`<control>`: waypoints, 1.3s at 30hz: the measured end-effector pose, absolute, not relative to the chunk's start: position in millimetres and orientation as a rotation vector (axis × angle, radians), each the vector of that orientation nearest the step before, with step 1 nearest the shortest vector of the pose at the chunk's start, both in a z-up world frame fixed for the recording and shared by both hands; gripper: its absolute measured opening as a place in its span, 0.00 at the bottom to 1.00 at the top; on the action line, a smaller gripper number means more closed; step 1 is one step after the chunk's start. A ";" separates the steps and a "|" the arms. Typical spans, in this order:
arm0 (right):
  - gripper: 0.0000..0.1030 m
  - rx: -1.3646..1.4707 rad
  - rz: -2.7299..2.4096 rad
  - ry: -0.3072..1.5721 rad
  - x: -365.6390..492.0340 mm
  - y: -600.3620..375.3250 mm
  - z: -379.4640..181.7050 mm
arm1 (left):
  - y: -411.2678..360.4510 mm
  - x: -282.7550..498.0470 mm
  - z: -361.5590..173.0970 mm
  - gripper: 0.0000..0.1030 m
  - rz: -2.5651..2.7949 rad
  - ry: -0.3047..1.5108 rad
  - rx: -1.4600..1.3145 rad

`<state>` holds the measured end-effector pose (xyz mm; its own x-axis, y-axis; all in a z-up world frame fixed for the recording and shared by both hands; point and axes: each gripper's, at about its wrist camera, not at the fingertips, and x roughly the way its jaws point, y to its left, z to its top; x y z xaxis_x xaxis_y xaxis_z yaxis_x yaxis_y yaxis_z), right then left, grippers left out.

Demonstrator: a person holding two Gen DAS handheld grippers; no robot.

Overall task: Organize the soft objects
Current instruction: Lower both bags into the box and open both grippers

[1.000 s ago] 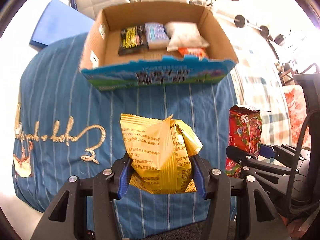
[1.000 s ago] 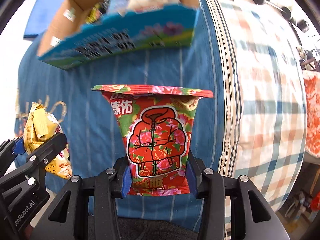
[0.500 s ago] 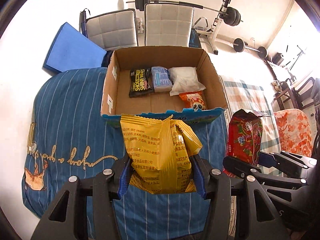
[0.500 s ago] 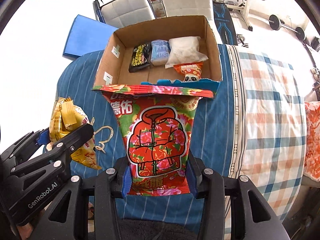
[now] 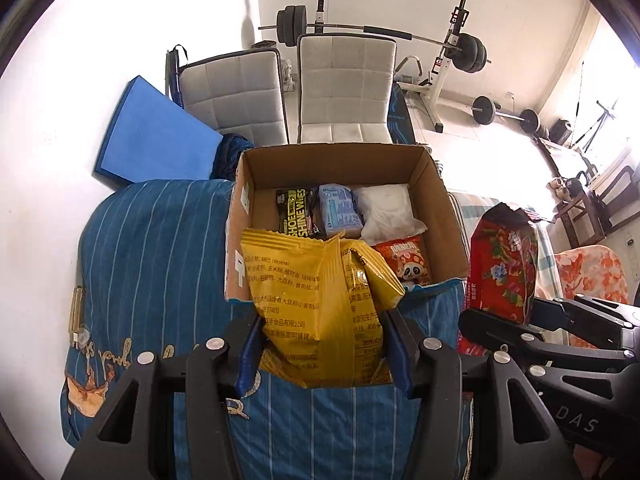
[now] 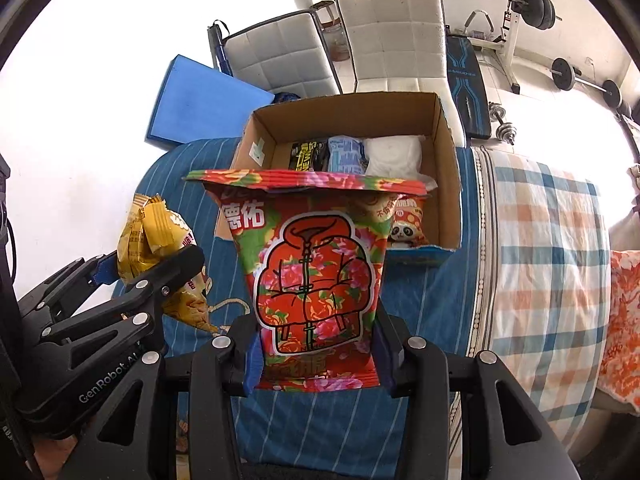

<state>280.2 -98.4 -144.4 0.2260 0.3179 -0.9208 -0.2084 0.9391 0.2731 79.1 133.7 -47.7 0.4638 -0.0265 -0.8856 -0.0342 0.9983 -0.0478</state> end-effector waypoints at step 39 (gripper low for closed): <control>0.45 0.115 0.330 1.604 457.0 -58.3 -352.5 | 180.9 249.0 -235.7 0.48 -0.075 1.566 -0.191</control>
<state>457.0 -58.3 -352.5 -0.0655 0.2739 -0.9595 -0.1277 0.9514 0.2803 249.0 180.9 -235.7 0.0058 -0.1682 -0.9857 -0.0737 0.9830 -0.1681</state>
